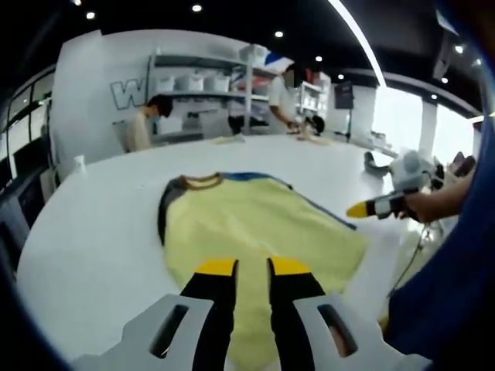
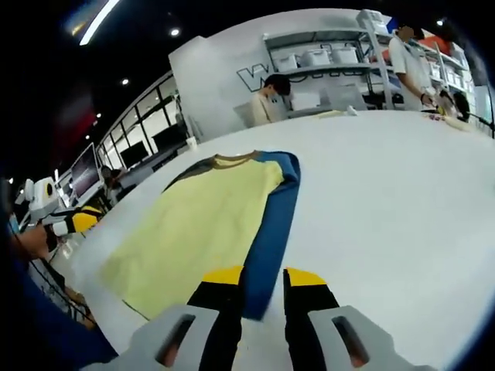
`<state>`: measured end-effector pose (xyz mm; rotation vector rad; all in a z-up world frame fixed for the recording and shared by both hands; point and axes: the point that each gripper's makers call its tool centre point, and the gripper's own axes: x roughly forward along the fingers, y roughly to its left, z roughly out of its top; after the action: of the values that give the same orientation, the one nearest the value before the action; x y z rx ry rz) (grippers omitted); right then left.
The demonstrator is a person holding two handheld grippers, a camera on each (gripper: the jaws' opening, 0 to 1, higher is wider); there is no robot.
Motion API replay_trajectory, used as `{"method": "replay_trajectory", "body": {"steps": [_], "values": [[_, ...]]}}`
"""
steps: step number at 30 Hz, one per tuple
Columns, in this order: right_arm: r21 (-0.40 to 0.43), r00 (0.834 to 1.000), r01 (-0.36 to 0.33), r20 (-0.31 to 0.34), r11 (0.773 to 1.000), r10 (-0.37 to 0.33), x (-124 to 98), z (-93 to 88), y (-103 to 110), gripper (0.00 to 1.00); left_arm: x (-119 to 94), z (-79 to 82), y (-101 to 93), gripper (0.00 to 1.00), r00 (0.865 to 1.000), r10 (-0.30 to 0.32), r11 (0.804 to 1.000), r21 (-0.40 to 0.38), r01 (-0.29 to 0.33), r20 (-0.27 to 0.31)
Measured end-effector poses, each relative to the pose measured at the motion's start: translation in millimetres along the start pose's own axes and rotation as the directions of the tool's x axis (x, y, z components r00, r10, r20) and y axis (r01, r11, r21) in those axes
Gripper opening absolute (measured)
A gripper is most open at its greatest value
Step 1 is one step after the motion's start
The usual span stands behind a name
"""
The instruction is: Fold the garment on the visible template until the final outline fits inside the template.
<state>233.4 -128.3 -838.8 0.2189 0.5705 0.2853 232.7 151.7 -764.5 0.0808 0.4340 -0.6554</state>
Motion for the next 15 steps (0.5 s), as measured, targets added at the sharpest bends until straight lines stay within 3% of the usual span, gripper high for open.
{"method": "replay_trajectory", "body": {"steps": [15], "values": [[0.123,0.999,0.037,-0.006,0.992,-0.036,-2.2,-13.3,2.0,0.15,-3.6,-2.9,-1.2,0.14,1.000,-0.012,1.000,0.008,0.012,-0.002]]}}
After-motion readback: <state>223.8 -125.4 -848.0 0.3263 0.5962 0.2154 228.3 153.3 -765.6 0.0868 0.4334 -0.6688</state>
